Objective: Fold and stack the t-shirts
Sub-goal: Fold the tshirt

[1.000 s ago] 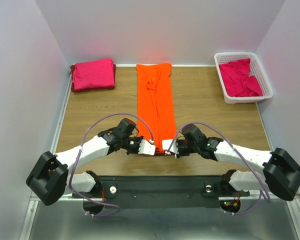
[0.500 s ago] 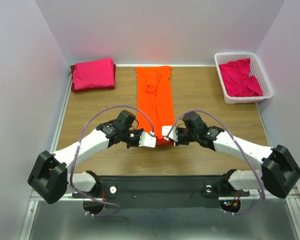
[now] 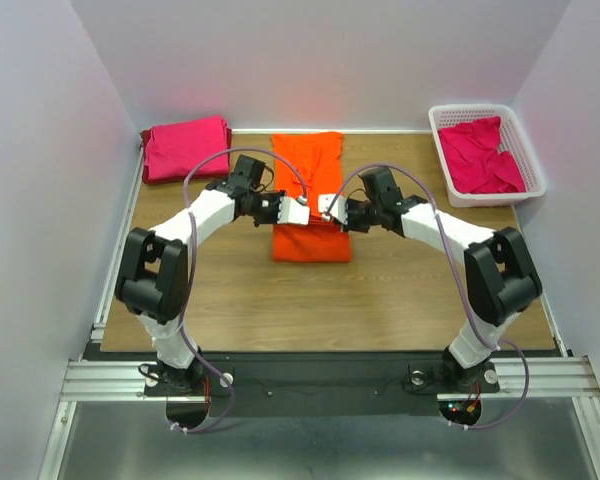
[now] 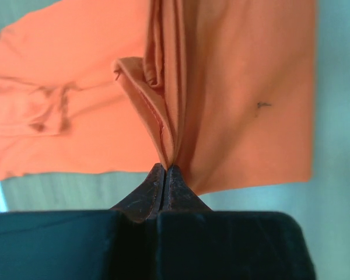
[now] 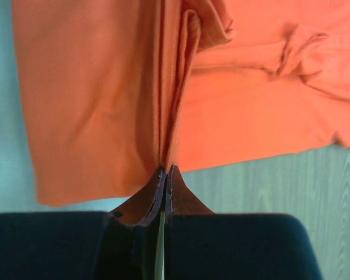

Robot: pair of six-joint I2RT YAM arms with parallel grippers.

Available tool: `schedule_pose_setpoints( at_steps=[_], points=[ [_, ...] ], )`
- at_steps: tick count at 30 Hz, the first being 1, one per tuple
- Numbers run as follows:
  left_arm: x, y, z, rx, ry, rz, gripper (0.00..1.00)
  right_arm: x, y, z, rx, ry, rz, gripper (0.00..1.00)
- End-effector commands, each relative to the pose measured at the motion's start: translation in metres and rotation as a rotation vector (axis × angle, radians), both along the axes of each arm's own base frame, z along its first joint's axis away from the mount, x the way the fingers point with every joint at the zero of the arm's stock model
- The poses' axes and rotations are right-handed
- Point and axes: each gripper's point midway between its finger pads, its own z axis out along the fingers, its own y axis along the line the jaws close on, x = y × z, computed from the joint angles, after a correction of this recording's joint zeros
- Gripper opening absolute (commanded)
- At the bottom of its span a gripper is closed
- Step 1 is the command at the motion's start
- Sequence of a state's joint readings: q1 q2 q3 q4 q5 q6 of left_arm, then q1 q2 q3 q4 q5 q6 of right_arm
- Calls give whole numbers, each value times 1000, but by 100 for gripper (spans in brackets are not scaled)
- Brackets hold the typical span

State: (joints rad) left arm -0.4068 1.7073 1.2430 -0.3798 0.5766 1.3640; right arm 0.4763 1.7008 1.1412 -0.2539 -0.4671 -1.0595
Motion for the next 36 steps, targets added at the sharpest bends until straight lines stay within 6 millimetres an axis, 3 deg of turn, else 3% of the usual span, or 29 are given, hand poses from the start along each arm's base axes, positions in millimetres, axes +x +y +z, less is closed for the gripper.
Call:
schedule_pose_setpoints(
  at_steps=[1,2,4,5,7,10,12,16,19,20,21,22,24,25,26,28,29,30,31,33,34,36],
  points=[
    [33,2,20,2,-65,-63,0,45,8,19,38,-88,40,1],
    [39,3,8,11,-42,-62,0,52,8,15,35,-85,37,1],
    [59,4,15,0,-69,-55,0,68,5,13,37,-92,27,1],
    [66,4,4,6,-52,-51,0,79,8,9,37,-93,25,1],
    [86,6,3,-3,-63,-31,0,97,8,13,45,-113,16,0],
    [109,5,14,-26,-103,-13,0,114,4,1,41,-101,-2,1],
    [119,8,5,-21,-95,-6,0,126,4,5,43,-122,-6,1],
    [140,6,3,-21,-125,12,0,140,3,-10,32,-117,-12,1],
    [157,7,2,-32,-149,76,22,150,1,-12,28,-114,-57,18],
    [161,9,3,-35,-155,101,27,155,1,-6,35,-125,-74,41],
    [165,11,5,-37,-161,118,45,157,0,-3,35,-128,-91,51],
    [168,12,9,-54,-159,150,53,158,-2,2,34,-136,-105,55],
    [170,19,27,-94,-170,180,58,157,-10,18,37,-159,-134,57],
    [168,24,29,-119,-149,213,59,152,-10,22,48,-151,-138,57],
    [162,26,49,-147,-167,217,59,139,-14,32,58,-150,-137,57],
    [146,24,61,-196,-151,200,59,117,-12,43,96,-131,-106,55],
    [126,27,45,-191,-105,189,59,103,-11,42,103,-115,-86,53],
    [111,27,62,-206,-132,168,59,83,-12,26,95,-71,-66,51],
    [97,24,61,-225,-119,137,59,69,-12,39,104,-94,-40,49],
    [60,23,43,-214,-69,99,57,44,-2,32,94,-79,6,44],
    [39,24,19,-188,-15,87,57,24,1,18,78,-53,39,42],
    [18,19,11,-167,-17,39,57,9,5,7,61,-35,67,41]
  ],
)
